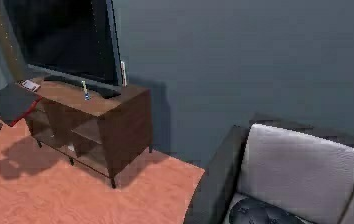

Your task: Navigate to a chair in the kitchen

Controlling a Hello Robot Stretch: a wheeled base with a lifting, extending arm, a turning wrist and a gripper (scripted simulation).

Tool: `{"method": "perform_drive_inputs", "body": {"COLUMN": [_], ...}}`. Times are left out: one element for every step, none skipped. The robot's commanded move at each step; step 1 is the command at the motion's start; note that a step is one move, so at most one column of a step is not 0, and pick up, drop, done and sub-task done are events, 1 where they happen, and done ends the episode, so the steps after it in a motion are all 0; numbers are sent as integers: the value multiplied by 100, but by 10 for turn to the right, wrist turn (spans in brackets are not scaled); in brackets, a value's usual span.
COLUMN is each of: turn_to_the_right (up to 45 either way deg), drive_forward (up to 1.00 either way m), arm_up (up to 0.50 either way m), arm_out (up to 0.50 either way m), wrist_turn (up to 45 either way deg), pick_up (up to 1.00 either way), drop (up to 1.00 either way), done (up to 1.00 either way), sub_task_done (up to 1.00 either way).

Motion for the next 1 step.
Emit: {"method": "perform_drive_inputs", "body": {"turn_to_the_right": [-450], "drive_forward": [0], "arm_up": [0], "arm_out": [0], "wrist_turn": [0], "pick_up": [0], "drop": [0], "done": [0], "sub_task_done": [0]}}
